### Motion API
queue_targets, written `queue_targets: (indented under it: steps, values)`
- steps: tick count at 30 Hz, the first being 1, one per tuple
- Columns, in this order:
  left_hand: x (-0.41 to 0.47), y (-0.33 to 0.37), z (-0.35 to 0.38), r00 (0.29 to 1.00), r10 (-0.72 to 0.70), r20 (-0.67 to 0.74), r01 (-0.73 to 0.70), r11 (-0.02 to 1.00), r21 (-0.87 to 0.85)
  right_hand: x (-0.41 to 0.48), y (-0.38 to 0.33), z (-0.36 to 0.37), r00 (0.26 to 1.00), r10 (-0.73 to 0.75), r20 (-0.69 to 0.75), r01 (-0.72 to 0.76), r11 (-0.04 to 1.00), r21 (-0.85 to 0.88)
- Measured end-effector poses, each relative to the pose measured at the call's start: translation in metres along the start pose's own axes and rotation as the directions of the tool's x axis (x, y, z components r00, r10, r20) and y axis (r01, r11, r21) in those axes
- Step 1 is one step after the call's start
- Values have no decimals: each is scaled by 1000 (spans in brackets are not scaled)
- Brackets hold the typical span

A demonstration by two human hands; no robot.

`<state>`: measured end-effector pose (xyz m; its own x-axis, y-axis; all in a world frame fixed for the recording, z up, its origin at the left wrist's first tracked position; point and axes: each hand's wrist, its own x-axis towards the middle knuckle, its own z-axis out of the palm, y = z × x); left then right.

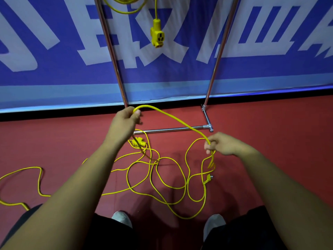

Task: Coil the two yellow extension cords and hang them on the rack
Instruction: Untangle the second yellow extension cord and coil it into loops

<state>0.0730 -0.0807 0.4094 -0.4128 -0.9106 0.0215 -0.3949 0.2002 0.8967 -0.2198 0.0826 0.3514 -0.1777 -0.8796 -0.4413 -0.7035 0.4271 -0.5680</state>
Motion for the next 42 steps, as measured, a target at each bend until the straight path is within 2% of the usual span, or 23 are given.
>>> queue_targets:
  steps: [2,3,5,6,8,10,12,14,16,18,19,21,22,23,25,27,29,31,34,36,38,40,42]
  values:
    - [-1,-6,0,995,93,20,-95,960,262,-6,-15,-2,994,-63,-87,73,991,114]
    - [-3,-5,3,980,187,62,-197,936,290,-9,-28,-1,989,-116,-91,129,979,158]
    - [-12,4,16,934,302,188,-340,915,217,-16,-59,6,963,-259,-74,268,943,197]
    - [-17,8,24,914,303,268,-354,920,170,-20,-74,10,941,-325,-95,338,920,198]
    - [-27,12,37,869,257,422,-340,931,132,-23,-95,13,896,-404,-183,439,869,229]
    - [-30,12,42,839,218,498,-294,953,78,-22,-100,10,876,-408,-256,472,833,289]
    - [-28,14,37,858,213,467,-226,974,-28,-18,-90,8,888,-401,-226,452,851,266]
    - [-24,17,28,906,224,358,-198,974,-107,-11,-67,9,927,-361,-102,372,920,122]
    - [-20,19,21,947,210,242,-165,967,-194,-4,-40,12,970,-242,36,243,970,-21]
    - [-15,16,15,980,152,128,-121,968,-222,0,-23,12,990,-117,82,124,989,-83]
    - [-11,11,13,989,130,77,-116,980,-162,2,-19,12,994,-90,60,94,994,-63]
    - [-4,0,9,992,127,1,-126,986,109,1,-23,11,995,-98,-3,98,994,41]
    - [-4,-1,8,986,167,-11,-160,956,245,-2,-32,11,992,-127,-23,129,986,103]
    - [-4,-2,9,973,229,20,-224,926,302,-4,-43,11,984,-175,-40,179,971,157]
    - [-11,2,16,943,301,140,-326,918,224,-14,-71,14,960,-272,-63,280,937,210]
    - [-21,8,28,905,286,315,-335,935,115,-23,-94,17,927,-356,-120,373,909,188]
    - [-29,11,36,849,239,471,-320,942,98,-28,-106,16,888,-412,-203,453,859,240]
    - [-31,14,39,825,251,506,-315,948,45,-28,-103,12,880,-415,-231,470,832,295]
    - [-28,26,28,896,297,329,-259,954,-154,-11,-64,11,929,-356,-98,364,927,92]
    - [-22,27,14,954,242,175,-186,939,-290,0,-28,14,981,-189,52,190,981,-24]
    - [-13,17,2,987,148,63,-121,940,-318,1,-5,15,994,-40,101,43,999,-19]
    - [-5,3,-6,996,92,-17,-93,989,-113,-2,-5,13,1000,-27,15,26,997,77]
    - [-5,-3,-9,985,157,-74,-139,968,208,-6,-24,10,986,-107,-124,131,970,204]
